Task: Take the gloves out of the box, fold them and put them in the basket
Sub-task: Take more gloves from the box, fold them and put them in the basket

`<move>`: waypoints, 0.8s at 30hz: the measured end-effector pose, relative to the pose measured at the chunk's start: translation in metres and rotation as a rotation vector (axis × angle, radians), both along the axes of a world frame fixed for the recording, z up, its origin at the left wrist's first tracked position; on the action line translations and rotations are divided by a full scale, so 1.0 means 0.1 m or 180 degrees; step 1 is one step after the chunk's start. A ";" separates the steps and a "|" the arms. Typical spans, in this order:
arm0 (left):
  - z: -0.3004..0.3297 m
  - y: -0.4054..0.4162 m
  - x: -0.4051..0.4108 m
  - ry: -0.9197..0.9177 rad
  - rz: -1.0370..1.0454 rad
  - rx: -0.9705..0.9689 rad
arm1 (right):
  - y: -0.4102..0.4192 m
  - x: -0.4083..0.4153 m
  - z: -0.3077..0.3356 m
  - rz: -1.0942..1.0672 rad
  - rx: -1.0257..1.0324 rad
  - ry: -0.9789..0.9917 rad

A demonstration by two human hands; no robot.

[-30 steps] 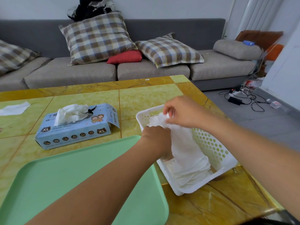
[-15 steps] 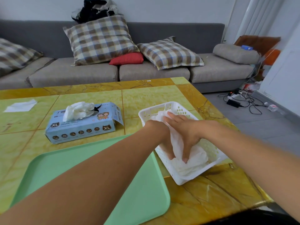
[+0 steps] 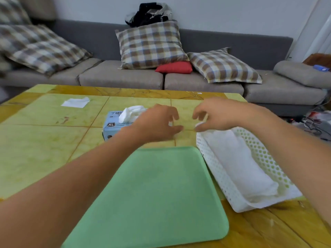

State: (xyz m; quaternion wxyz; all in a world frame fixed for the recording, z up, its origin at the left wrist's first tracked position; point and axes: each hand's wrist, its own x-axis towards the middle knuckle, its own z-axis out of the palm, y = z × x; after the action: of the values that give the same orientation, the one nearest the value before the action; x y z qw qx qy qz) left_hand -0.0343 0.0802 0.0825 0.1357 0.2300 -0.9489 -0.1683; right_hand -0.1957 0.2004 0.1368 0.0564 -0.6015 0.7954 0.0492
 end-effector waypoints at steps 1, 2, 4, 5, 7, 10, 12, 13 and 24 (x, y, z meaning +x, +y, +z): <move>-0.05 -0.23 0.20 0.0113 0.0308 -0.0001 | -0.17 0.16 -0.06 0.0103 -0.0388 -0.0432; -0.13 -0.43 0.41 0.0100 0.0608 -0.0049 | -0.36 0.34 -0.15 0.0112 -0.0627 -0.0932; -0.27 -0.79 0.81 -0.0099 0.1026 -0.0112 | -0.84 0.64 -0.38 -0.0023 -0.0851 -0.1462; -0.34 -0.86 0.90 -0.0172 0.1083 -0.0094 | -0.99 0.67 -0.48 -0.0210 -0.0938 -0.1571; -0.50 -0.99 1.17 -0.0163 0.1083 0.0027 | -1.42 0.81 -0.62 -0.0637 -0.1015 -0.1756; -0.88 -1.13 1.44 -0.0148 0.0920 0.0131 | -1.95 0.96 -0.74 -0.1036 -0.0737 -0.1576; -1.08 -1.22 1.50 -0.0399 0.0712 0.0152 | -2.20 1.06 -0.86 -0.1199 -0.0445 -0.1269; -1.14 -1.28 1.53 -0.0439 0.0658 0.0188 | -2.34 1.14 -0.94 -0.1233 -0.0371 -0.1083; -1.10 -1.48 1.45 -0.0760 0.0373 -0.0088 | -2.30 0.93 -1.48 -0.1234 -0.2228 -0.2620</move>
State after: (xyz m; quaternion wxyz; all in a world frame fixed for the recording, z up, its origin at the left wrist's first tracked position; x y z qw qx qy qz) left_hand 0.1103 -0.0683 -0.0273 0.0346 0.3015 -0.9454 -0.1185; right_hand -0.1032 -0.0292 -0.0107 0.1670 -0.3971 0.7725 -0.4665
